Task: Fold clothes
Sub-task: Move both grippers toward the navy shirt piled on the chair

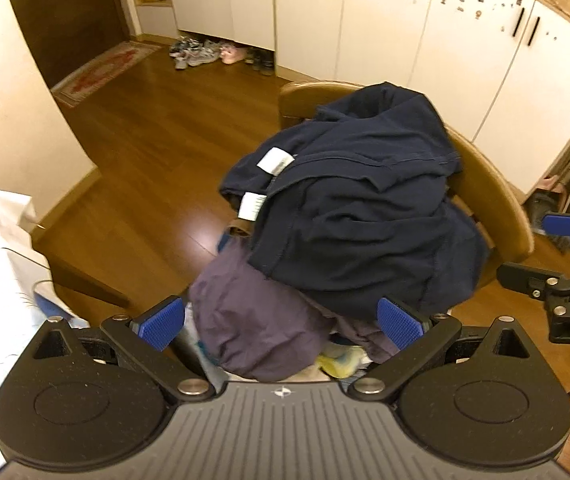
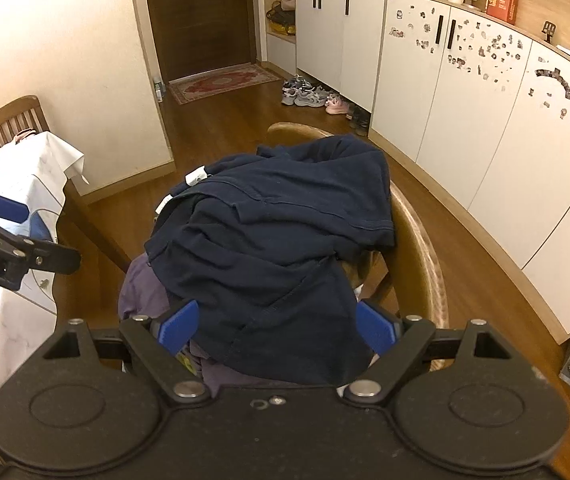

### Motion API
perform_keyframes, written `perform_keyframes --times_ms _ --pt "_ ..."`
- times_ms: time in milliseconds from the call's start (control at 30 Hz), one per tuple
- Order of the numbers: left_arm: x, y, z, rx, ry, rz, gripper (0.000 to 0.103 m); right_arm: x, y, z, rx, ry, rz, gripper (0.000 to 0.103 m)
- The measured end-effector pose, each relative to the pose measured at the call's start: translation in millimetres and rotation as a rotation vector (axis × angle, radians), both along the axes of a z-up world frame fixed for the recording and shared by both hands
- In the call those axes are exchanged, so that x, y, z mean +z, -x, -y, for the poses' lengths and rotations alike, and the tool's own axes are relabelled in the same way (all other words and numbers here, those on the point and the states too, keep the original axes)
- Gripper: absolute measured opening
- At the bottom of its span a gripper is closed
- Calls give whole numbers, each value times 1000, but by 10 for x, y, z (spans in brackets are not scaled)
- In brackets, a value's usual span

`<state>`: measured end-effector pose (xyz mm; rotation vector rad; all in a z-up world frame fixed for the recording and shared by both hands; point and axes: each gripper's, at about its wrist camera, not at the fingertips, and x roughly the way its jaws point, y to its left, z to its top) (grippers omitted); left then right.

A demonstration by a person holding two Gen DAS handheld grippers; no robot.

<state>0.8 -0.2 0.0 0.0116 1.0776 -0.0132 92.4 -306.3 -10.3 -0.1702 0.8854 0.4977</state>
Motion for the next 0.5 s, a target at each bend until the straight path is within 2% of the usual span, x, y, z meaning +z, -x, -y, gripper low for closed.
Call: perform_keyframes --times_ms 133,200,267,400,500 --pt "4 -33 48 -2 86 23 103 7 -12 -22 -11 28 1 103" --pt "-16 13 -164 12 151 51 103 11 -18 -34 -16 42 1 103" --pt "-58 17 -310 20 134 63 103 -18 -40 -28 -17 35 -3 103" --pt "-83 -75 -36 29 24 40 103 -87 -112 13 -22 19 -21 103" --pt "-45 -100 -54 25 13 34 103 -101 -134 27 -19 17 -23 103"
